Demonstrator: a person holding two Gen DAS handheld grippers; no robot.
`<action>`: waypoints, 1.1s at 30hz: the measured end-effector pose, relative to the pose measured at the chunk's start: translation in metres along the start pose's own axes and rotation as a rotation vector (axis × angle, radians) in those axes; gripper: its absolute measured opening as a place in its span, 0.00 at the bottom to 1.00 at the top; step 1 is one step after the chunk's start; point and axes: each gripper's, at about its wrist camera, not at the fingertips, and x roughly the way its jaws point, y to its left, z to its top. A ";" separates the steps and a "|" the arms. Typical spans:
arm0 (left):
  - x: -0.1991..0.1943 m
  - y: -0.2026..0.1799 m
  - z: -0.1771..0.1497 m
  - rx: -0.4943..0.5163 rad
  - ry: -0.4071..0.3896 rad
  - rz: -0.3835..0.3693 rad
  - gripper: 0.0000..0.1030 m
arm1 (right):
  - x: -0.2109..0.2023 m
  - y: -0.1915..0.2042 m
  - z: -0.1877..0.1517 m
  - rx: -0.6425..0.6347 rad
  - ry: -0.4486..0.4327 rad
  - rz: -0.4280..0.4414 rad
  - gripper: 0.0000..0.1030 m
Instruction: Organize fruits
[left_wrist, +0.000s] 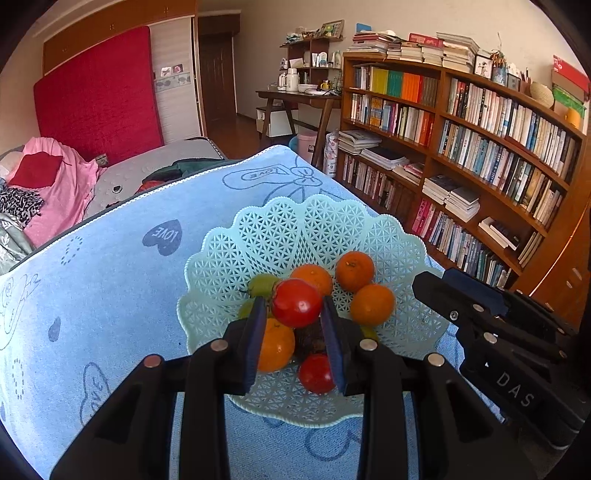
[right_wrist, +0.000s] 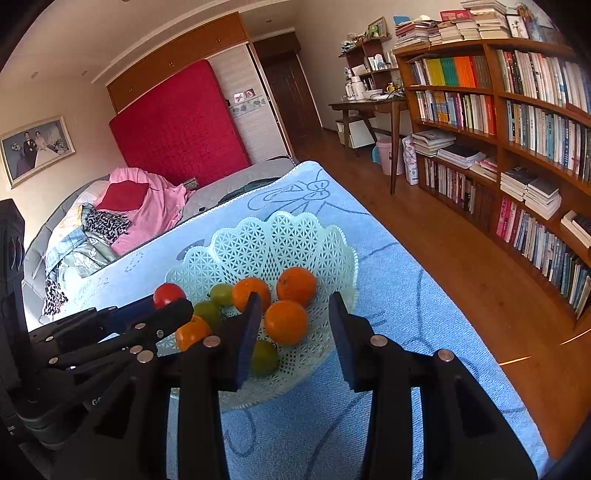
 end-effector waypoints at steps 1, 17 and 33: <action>0.000 -0.001 0.000 0.002 0.000 -0.003 0.30 | -0.001 0.000 -0.001 0.001 -0.003 -0.001 0.38; -0.001 0.018 0.003 -0.093 0.011 0.053 0.75 | -0.013 -0.012 -0.011 0.047 -0.004 -0.022 0.53; -0.024 0.027 -0.013 -0.090 -0.008 0.132 0.86 | -0.028 -0.003 -0.017 0.040 -0.005 -0.022 0.68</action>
